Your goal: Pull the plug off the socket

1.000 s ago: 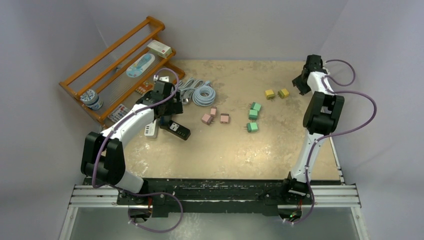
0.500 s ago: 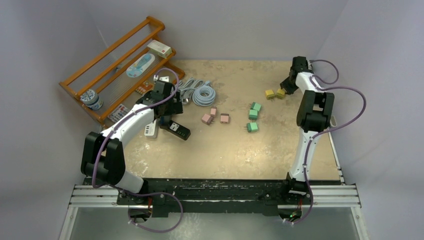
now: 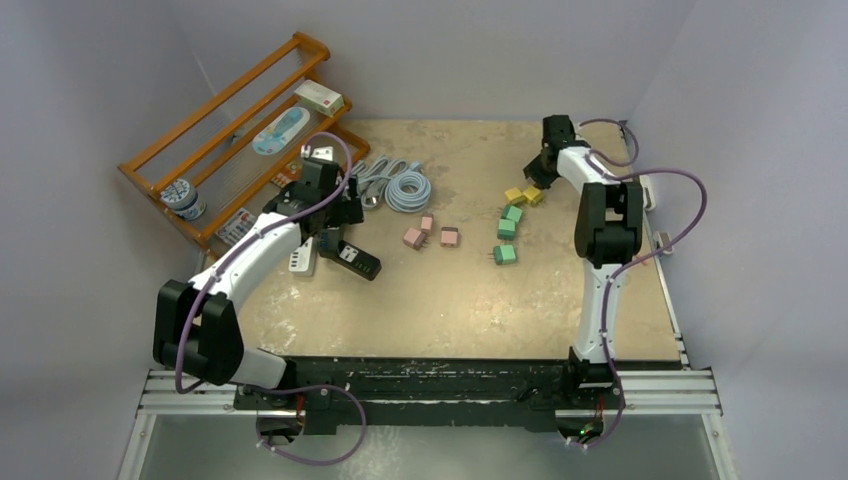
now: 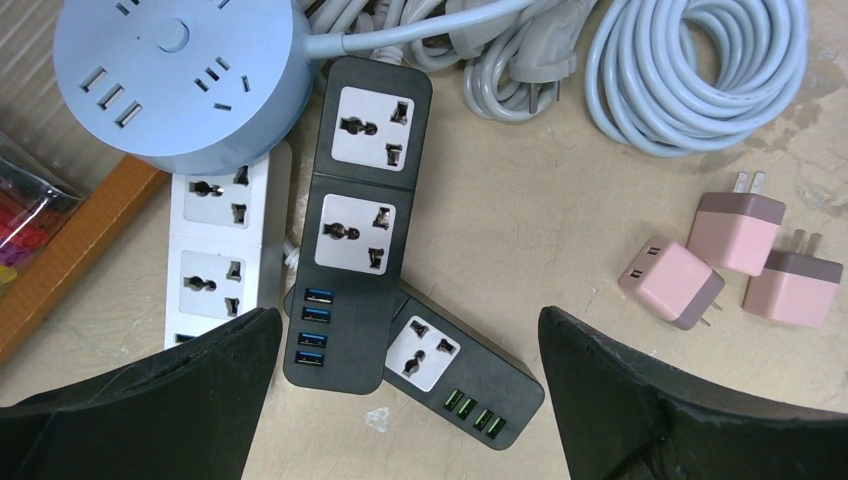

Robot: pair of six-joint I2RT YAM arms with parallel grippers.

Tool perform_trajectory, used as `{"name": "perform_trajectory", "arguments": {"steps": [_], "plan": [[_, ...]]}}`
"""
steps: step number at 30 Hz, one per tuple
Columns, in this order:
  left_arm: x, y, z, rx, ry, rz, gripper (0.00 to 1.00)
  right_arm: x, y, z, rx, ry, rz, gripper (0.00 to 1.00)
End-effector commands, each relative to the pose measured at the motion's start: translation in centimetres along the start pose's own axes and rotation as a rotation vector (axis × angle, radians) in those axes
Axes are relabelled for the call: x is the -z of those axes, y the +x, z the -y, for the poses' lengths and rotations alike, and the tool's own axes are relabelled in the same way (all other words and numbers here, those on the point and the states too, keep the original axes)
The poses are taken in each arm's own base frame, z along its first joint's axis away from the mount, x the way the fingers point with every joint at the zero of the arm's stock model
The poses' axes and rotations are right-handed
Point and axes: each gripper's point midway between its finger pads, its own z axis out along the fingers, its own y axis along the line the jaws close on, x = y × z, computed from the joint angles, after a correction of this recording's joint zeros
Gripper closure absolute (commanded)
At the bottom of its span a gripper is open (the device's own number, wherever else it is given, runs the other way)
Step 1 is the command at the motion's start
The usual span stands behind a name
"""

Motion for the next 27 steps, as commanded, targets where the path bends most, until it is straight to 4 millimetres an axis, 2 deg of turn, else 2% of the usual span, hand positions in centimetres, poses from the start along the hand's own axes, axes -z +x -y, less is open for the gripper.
{"name": "perform_trajectory", "arguments": {"steps": [1, 4, 6, 11, 19, 24, 27], "plan": [[1.5, -1.7, 0.4, 0.008, 0.041, 0.068, 0.00, 1.9, 3.1, -1.5, -0.021, -0.005, -0.034, 0.67], [1.8, -1.8, 0.4, 0.009, 0.049, 0.075, 0.00, 2.9, 3.4, -2.2, -0.028, -0.034, -0.052, 0.65], [1.9, -1.8, 0.5, 0.009, 0.054, 0.077, 0.00, 3.7, 1.9, -1.9, -0.004, -0.040, -0.005, 0.63], [2.1, -2.0, 0.5, 0.012, 0.060, 0.085, 0.00, 4.6, -1.4, 2.0, 0.009, 0.009, 0.055, 0.62], [1.8, -1.9, 0.6, 0.009, 0.059, 0.076, 0.00, 4.4, 0.1, 5.5, 0.042, 0.061, 0.035, 0.64], [1.5, -1.6, 0.5, 0.009, 0.050, 0.067, 0.00, 5.0, -0.4, 7.5, 0.054, 0.096, 0.077, 0.63], [1.4, -1.6, 0.5, 0.008, 0.052, 0.064, 0.00, 4.8, 0.5, 8.6, 0.065, 0.131, 0.032, 0.63]]}}
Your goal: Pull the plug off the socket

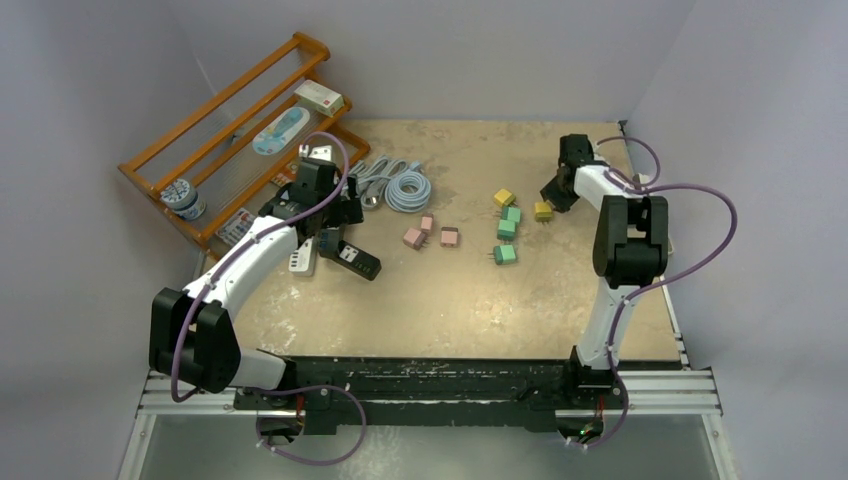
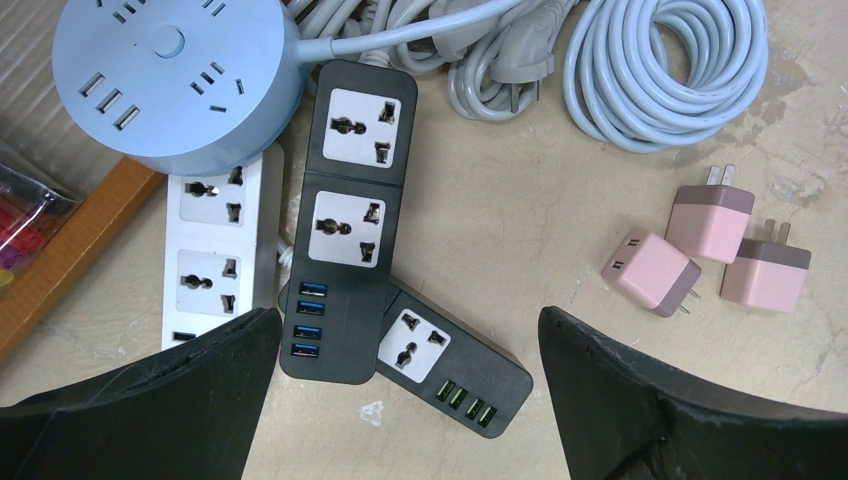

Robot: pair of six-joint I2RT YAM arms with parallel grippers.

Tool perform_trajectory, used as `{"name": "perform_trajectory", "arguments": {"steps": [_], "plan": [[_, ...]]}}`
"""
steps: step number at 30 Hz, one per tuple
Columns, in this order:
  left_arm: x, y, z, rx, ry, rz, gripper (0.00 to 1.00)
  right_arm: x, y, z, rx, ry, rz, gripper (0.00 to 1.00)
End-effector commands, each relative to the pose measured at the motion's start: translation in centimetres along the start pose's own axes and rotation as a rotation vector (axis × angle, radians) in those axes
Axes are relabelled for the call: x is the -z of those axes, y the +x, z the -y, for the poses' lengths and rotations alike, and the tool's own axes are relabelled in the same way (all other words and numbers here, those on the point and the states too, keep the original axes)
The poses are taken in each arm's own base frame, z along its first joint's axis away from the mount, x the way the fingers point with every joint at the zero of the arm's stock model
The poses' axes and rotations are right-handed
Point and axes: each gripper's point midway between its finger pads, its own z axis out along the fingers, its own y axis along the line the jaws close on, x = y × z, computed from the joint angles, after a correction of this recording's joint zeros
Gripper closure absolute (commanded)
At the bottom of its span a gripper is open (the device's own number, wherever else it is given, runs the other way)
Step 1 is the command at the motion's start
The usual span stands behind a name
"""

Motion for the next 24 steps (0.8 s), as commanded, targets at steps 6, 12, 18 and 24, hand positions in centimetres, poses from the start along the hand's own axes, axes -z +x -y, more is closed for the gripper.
{"name": "perform_trajectory", "arguments": {"steps": [6, 12, 18, 24], "plan": [[0.0, -0.9, 0.1, 0.003, 0.007, 0.032, 0.00, 1.2, 1.9, 3.2, -0.038, 0.078, -0.035, 0.51], [-0.2, -0.6, 0.3, 0.001, 0.018, 0.020, 0.00, 1.8, 2.9, 6.3, -0.143, 0.082, -0.056, 0.40], [-0.1, -0.7, 0.5, 0.002, 0.027, 0.020, 0.00, 2.8, 4.0, 4.0, -0.177, -0.093, -0.100, 0.38], [0.0, -0.5, 0.4, 0.001, 0.025, 0.017, 0.00, 2.8, 5.7, 1.7, -0.157, -0.157, -0.202, 0.35]]}}
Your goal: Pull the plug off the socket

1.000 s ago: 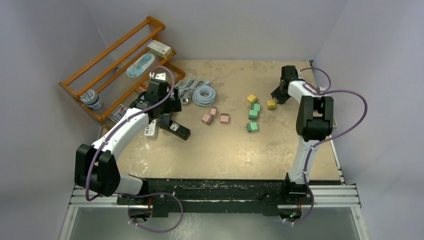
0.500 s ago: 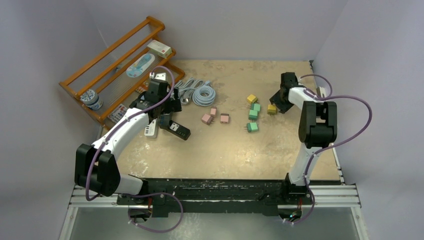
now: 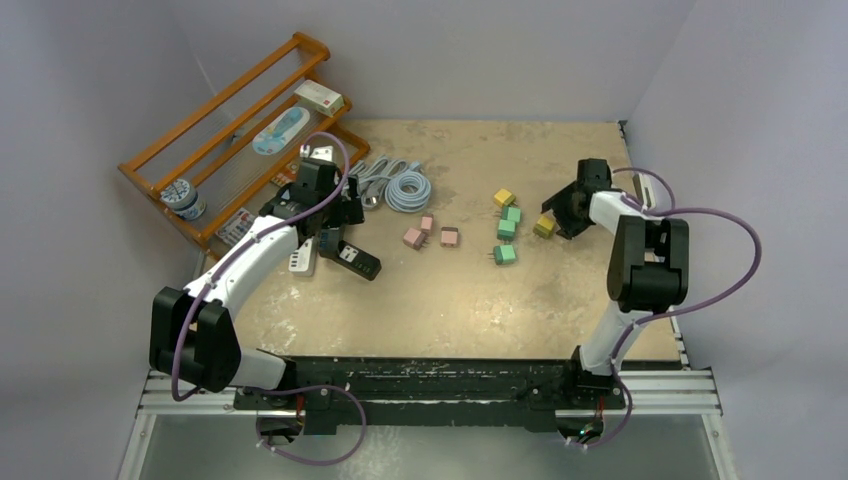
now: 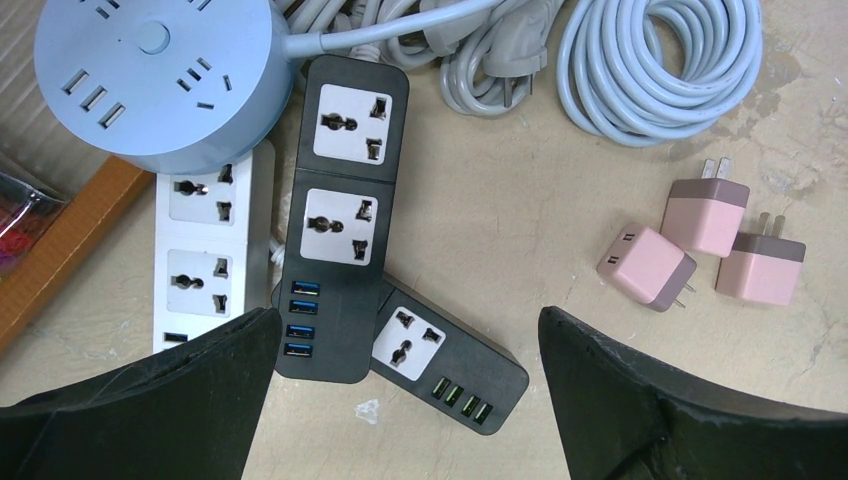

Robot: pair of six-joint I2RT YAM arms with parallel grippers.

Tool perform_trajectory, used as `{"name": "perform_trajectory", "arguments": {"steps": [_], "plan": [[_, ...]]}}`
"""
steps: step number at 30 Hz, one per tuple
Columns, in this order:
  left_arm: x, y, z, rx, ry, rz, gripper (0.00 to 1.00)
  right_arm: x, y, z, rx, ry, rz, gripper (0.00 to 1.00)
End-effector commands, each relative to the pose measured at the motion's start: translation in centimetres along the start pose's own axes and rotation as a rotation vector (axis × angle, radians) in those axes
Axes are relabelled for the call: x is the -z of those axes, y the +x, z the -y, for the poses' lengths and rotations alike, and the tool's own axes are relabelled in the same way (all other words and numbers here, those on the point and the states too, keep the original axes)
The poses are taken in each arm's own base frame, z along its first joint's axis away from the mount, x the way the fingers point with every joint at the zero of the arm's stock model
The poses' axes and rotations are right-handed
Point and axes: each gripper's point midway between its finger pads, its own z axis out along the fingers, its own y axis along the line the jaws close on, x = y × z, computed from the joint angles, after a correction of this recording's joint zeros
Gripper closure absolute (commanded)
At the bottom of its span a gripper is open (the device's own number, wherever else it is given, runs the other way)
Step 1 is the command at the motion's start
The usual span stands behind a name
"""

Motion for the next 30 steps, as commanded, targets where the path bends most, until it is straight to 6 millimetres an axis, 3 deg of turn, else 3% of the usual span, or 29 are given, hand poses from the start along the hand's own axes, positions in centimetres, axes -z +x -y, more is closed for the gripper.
{"name": "perform_trajectory", "arguments": {"steps": [1, 6, 10, 19, 25, 30], "plan": [[0.1, -0.8, 0.2, 0.002, 0.013, 0.028, 0.00, -0.1, 2.6, -2.2, 0.004, -0.066, -0.118, 0.35], [0.1, -0.8, 0.1, 0.002, 0.010, 0.029, 0.00, 0.2, 4.2, -3.8, 0.016, -0.106, -0.176, 0.35], [0.0, -0.7, 0.0, 0.002, 0.006, 0.028, 0.00, 0.1, 4.7, -3.9, 0.052, -0.106, -0.190, 0.38], [0.3, -0.9, -0.1, 0.000, -0.001, 0.035, 0.00, 0.5, 3.7, 0.1, 0.274, 0.099, -0.128, 0.39], [0.3, -0.9, -0.4, -0.003, -0.011, 0.036, 0.00, 0.0, 4.1, 1.3, 0.367, 0.160, -0.117, 0.40], [0.3, -0.8, -0.5, -0.004, -0.016, 0.036, 0.00, -0.5, 4.8, 2.0, 0.402, 0.199, -0.122, 0.51]]}}
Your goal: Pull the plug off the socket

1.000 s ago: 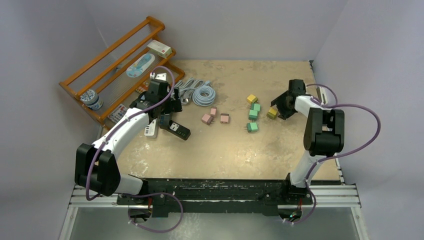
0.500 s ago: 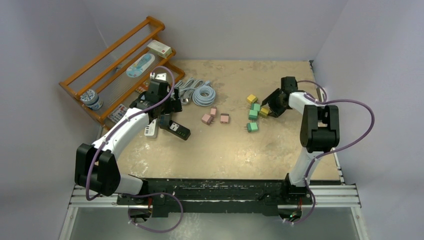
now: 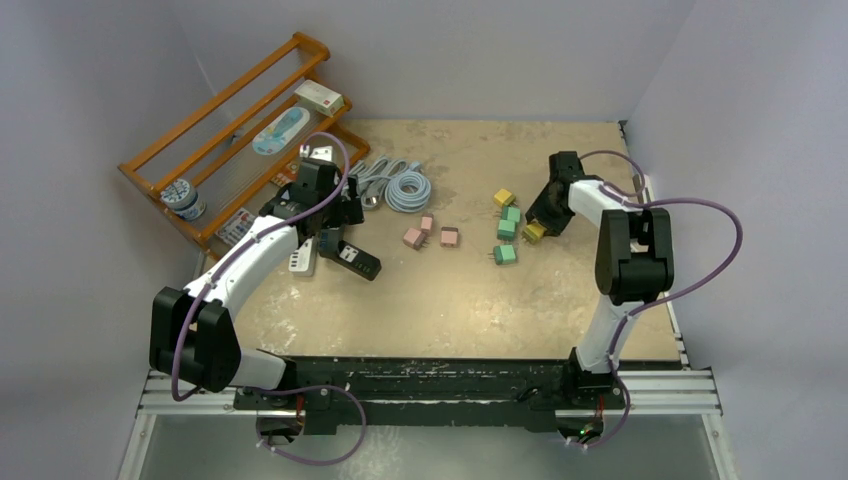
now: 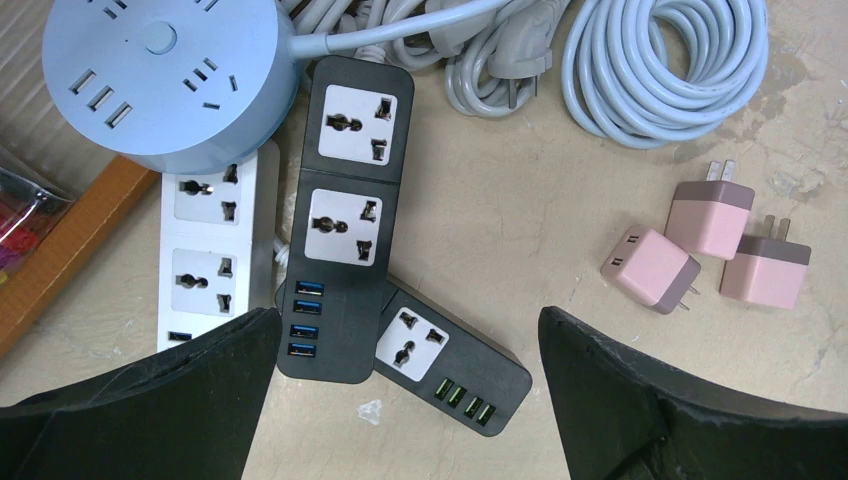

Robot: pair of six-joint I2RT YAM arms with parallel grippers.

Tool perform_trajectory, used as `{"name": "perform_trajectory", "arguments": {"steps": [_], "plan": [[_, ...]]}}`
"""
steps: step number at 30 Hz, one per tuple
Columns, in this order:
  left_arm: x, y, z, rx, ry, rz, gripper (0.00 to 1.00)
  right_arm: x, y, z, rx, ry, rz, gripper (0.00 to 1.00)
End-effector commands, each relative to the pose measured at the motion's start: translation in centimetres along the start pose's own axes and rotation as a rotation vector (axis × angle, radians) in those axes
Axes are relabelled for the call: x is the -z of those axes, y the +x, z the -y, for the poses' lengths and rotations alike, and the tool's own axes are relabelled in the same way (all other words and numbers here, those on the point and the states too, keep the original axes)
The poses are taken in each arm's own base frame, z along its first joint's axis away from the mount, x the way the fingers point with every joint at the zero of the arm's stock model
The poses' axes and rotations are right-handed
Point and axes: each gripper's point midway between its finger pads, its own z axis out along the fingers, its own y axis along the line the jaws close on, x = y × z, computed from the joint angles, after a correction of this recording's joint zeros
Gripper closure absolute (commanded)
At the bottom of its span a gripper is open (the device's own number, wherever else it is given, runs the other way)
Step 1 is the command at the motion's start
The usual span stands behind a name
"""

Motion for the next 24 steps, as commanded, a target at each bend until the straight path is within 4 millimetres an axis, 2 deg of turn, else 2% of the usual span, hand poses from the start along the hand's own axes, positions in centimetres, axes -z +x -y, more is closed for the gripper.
{"name": "perform_trajectory", "arguments": {"steps": [1, 3, 6, 9, 12, 15, 17, 20, 24], "plan": [[0.3, -0.8, -0.4, -0.004, -0.012, 0.035, 0.00, -1.2, 2.1, 2.7, 0.068, 0.124, -0.058, 0.54], [0.2, -0.9, -0.4, -0.004, -0.014, 0.036, 0.00, -1.0, 2.1, 2.5, 0.053, 0.114, -0.054, 0.61], [0.2, -0.8, -0.5, -0.004, -0.018, 0.034, 0.00, 0.5, 1.5, 1.6, 0.034, 0.068, -0.038, 0.84], [0.2, -0.9, -0.5, -0.004, -0.020, 0.036, 0.00, 3.6, -2.4, 0.0, 0.075, 0.047, 0.106, 0.95], [0.2, -0.9, -0.4, -0.004, -0.019, 0.037, 0.00, 7.5, -5.1, -3.7, 0.159, 0.041, 0.243, 0.96], [0.0, -1.0, -0.4, -0.004, -0.018, 0.034, 0.00, 9.7, -5.6, -8.4, 0.238, 0.000, 0.283, 0.97], [0.0, -1.0, -0.3, -0.004, -0.013, 0.031, 0.00, 10.1, -5.1, -12.0, 0.293, -0.063, 0.292, 0.97], [0.1, -1.1, -0.3, -0.004, -0.013, 0.033, 0.00, 8.6, -3.6, -16.7, 0.358, -0.133, 0.271, 0.98], [0.2, -1.1, -0.6, -0.004, -0.030, 0.042, 0.00, 6.1, -1.9, -20.8, 0.432, -0.156, 0.243, 0.97]]}}
